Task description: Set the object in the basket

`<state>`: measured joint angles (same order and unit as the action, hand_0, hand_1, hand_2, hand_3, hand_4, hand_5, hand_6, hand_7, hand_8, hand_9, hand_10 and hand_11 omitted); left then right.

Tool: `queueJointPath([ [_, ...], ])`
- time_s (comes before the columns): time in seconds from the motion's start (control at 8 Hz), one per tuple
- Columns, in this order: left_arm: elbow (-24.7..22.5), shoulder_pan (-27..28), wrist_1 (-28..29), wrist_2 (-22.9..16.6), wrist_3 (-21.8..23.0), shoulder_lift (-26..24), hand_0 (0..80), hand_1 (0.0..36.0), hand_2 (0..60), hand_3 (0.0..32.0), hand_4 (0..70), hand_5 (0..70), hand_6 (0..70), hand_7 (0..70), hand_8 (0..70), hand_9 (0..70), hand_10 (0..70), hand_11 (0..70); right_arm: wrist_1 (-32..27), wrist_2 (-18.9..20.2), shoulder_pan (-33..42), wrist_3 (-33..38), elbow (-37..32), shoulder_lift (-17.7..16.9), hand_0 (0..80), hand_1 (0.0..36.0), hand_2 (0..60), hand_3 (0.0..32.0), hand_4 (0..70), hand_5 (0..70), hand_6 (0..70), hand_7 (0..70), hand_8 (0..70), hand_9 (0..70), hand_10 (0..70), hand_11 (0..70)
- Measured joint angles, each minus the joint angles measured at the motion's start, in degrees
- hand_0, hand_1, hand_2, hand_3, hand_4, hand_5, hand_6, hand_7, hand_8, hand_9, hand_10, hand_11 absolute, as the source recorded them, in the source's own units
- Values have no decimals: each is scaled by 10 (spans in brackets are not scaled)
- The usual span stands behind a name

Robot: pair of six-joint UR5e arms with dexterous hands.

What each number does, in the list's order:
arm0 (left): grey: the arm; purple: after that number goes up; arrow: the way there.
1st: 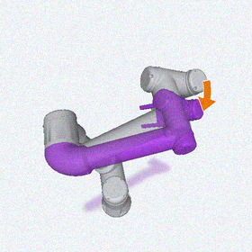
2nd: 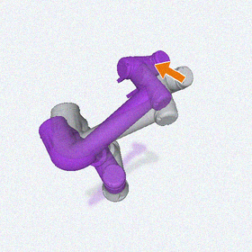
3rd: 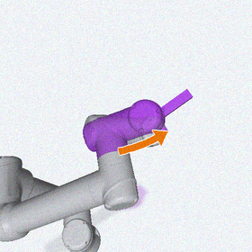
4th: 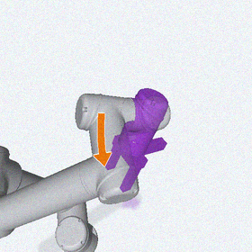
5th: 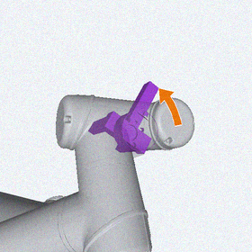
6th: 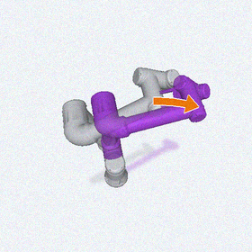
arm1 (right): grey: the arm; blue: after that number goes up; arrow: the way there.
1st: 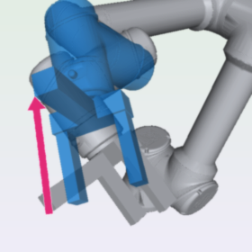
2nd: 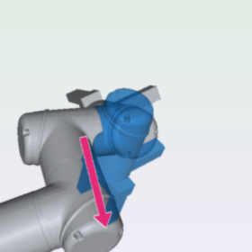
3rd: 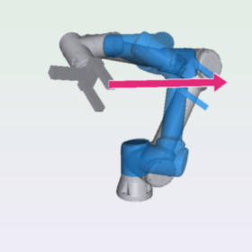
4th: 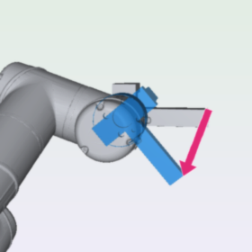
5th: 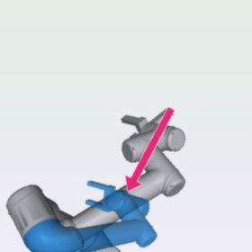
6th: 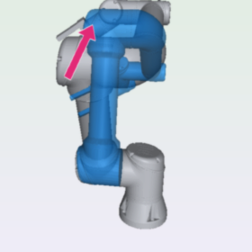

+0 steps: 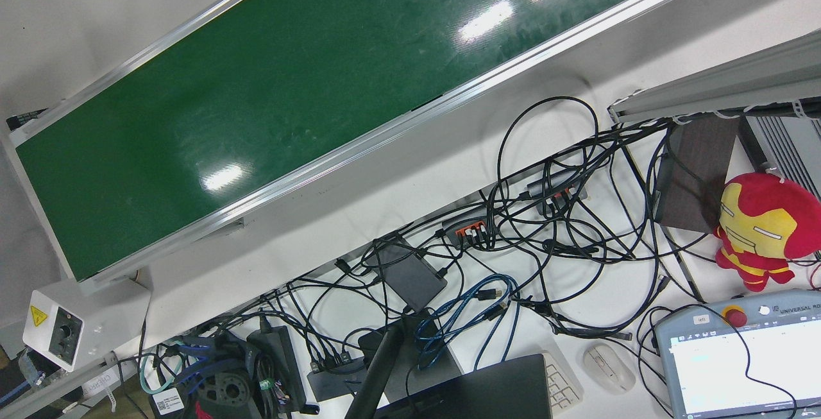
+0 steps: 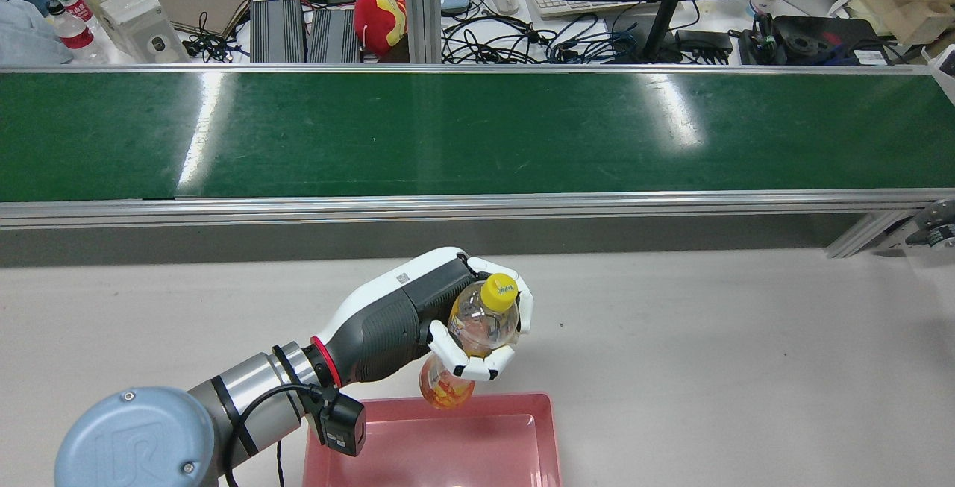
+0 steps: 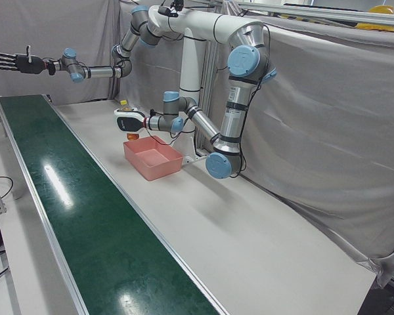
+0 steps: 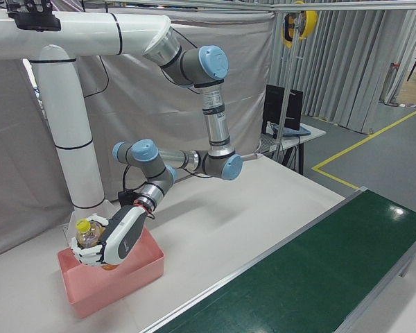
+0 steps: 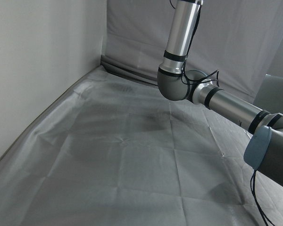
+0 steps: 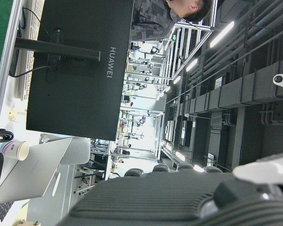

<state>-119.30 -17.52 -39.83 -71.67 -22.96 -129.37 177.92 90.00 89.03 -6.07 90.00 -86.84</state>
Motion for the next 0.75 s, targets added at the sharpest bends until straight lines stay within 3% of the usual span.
queueJointPath([
  [0.25, 0, 41, 19, -5, -37, 39, 536, 360, 600, 0, 700, 700, 700, 700, 700, 700, 484, 689, 0, 0, 0, 0, 0, 0, 0, 0, 0, 0, 0, 0, 0, 0, 0, 0, 0, 0],
  [0.38, 1, 55, 43, -5, -45, 78, 494, 360, 600, 0, 700, 700, 459, 389, 576, 700, 355, 512, 0, 0, 0, 0, 0, 0, 0, 0, 0, 0, 0, 0, 0, 0, 0, 0, 0, 0],
  [0.5, 1, 61, 64, -5, -49, 113, 460, 360, 600, 0, 466, 700, 204, 221, 402, 511, 269, 404, 0, 0, 0, 0, 0, 0, 0, 0, 0, 0, 0, 0, 0, 0, 0, 0, 0, 0],
  [0.62, 0, 63, 74, -6, -50, 136, 472, 360, 600, 0, 255, 612, 101, 173, 284, 382, 208, 323, 0, 0, 0, 0, 0, 0, 0, 0, 0, 0, 0, 0, 0, 0, 0, 0, 0, 0],
  [0.75, -5, 64, 71, -10, -50, 155, 563, 299, 512, 0, 133, 579, 53, 146, 204, 279, 200, 317, 0, 0, 0, 0, 0, 0, 0, 0, 0, 0, 0, 0, 0, 0, 0, 0, 0, 0],
])
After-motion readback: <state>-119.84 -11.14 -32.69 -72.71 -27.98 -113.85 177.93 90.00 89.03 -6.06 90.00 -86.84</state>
